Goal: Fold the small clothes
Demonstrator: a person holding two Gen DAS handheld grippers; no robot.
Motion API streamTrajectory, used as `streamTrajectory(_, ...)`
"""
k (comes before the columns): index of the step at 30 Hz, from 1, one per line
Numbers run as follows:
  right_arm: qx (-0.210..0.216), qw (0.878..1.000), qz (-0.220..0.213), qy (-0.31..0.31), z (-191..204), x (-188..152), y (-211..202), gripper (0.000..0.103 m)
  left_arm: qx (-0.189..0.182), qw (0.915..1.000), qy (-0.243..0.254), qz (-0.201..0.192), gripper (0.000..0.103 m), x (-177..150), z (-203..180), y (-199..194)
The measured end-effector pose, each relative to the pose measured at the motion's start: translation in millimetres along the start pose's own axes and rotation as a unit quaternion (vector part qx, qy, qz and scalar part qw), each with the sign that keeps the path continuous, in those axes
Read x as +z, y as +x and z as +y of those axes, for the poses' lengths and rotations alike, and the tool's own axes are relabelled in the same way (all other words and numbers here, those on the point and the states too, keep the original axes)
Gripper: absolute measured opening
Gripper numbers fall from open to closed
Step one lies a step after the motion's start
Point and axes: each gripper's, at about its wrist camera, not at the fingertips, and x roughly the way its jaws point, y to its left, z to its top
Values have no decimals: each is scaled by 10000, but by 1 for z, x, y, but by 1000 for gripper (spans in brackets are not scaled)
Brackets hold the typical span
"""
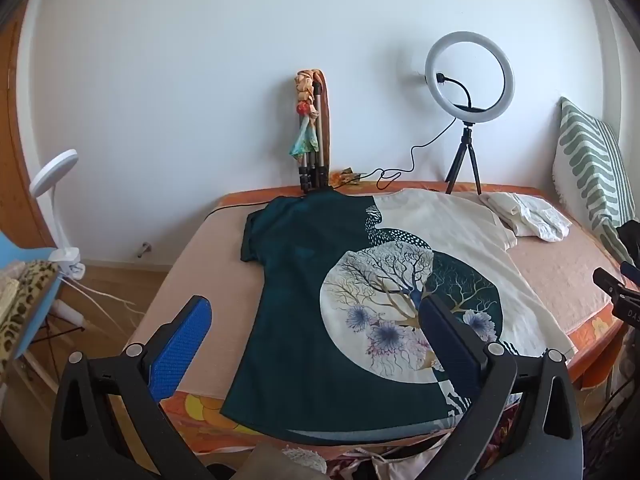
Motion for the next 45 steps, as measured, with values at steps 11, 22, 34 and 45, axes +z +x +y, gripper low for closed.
streamTrajectory(11,9,10000,-1,35,-1,3,0,103,47,9999,73,-60,103,-2,-1,0)
streamTrajectory(22,-15,9999,-21,101,-2,4,0,103,44,9999,-3,-92,103,-3,1,-3)
streamTrajectory(34,-26,9999,-44,86,-1,5,-1,102,41,9999,-27,-109,103,-2,3,-5)
streamTrajectory(45,-34,9999,-51,90,-1,5,-1,102,23,9999,-1,-103,103,-1,4,-4)
